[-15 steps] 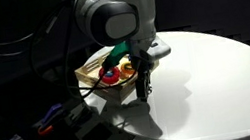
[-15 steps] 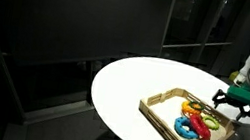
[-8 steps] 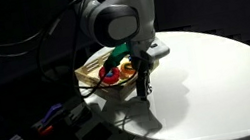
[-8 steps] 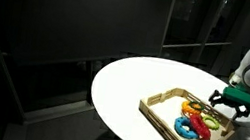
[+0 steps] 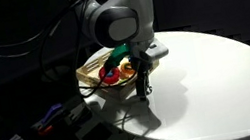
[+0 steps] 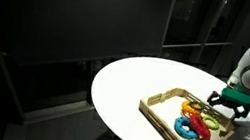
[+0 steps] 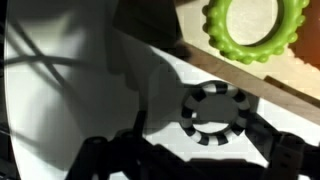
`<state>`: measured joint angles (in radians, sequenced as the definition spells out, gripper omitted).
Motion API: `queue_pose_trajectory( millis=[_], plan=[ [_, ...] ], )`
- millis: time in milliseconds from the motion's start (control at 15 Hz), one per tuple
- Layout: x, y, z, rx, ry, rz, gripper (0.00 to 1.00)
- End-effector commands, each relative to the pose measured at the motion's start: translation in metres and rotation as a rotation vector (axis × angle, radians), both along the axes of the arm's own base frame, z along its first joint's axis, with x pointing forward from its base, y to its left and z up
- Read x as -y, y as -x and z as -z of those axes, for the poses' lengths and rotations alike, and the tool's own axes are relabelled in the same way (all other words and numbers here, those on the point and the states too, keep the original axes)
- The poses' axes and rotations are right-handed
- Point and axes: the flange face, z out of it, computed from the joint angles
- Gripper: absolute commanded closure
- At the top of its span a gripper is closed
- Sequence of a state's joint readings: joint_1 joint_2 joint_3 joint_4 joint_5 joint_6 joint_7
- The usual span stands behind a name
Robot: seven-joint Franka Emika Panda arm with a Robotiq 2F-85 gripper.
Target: Put the black and white ring in the box.
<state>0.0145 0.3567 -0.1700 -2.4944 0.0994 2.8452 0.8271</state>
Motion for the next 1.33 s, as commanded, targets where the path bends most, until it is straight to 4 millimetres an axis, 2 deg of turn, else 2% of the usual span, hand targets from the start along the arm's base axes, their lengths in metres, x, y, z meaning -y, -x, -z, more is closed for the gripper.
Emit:
queue_pose_trajectory(
  millis=[0,67,267,333,467,533,600,1267],
  plan=[
    [0.0007,-0.0066,0.0012,0.007,0.003,0.021,0.00],
    [0.0008,-0.0069,0.0013,0.008,0.004,0.021,0.00],
    [0.0008,-0.0079,0.0009,0.010,0.005,0.022,0.11],
    [0.0008,-0.0084,0.0005,0.011,0.005,0.022,0.12],
    [0.0007,-0.0092,-0.0006,0.013,0.005,0.022,0.05],
    [0.0008,-0.0096,-0.0007,0.014,0.005,0.022,0.06],
    [0.0010,-0.0101,-0.0007,0.014,0.006,0.022,0.01],
    [0.0008,-0.0129,-0.0014,0.017,0.012,0.021,0.00]
  ],
)
